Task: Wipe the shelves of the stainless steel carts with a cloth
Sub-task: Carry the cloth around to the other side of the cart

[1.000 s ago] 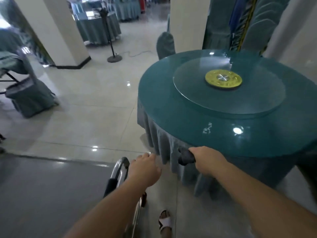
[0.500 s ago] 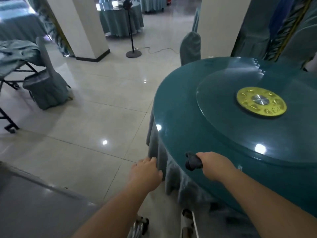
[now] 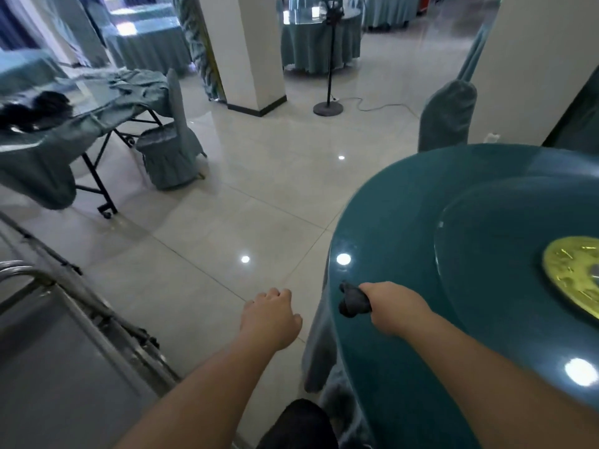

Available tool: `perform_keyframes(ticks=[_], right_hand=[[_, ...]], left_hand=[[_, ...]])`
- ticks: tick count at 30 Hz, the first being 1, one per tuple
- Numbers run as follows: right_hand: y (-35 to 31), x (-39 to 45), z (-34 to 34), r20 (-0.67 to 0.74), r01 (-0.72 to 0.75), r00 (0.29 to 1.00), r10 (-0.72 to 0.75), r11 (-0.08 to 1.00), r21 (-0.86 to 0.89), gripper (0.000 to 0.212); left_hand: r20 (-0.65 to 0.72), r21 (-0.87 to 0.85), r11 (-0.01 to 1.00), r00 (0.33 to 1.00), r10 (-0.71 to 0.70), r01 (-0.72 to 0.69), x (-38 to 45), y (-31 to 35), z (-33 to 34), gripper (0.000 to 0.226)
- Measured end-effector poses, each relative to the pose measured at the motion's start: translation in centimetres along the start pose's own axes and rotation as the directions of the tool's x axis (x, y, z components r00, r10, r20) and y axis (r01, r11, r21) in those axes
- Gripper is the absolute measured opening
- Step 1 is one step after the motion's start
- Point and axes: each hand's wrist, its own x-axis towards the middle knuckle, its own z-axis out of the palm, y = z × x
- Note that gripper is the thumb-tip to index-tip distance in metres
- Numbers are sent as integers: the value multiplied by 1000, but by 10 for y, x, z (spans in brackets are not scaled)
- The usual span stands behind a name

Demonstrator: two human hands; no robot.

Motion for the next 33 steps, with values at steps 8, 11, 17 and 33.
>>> perform_keyframes(ticks=[8,11,17,33], right_hand=[[-31,83,-42,158,71,985,-61,996,-53,26],[-47,128,-57,221,80,974,-58,993,-88,32],[-102,243,-70,330,61,943,-30,995,-84,47],[-389,443,-111,591,552,717,-371,819,-155,44]], left_hand=[[55,-13,997,995,-79,80,90,-22,-23,57],[91,-33,995,991,-94,97,135,-41,-30,56],[158,-40,993,982,-103,110,226,-112,-45,55],[200,-219,825,851,-485,521,261,-349,-70,58]])
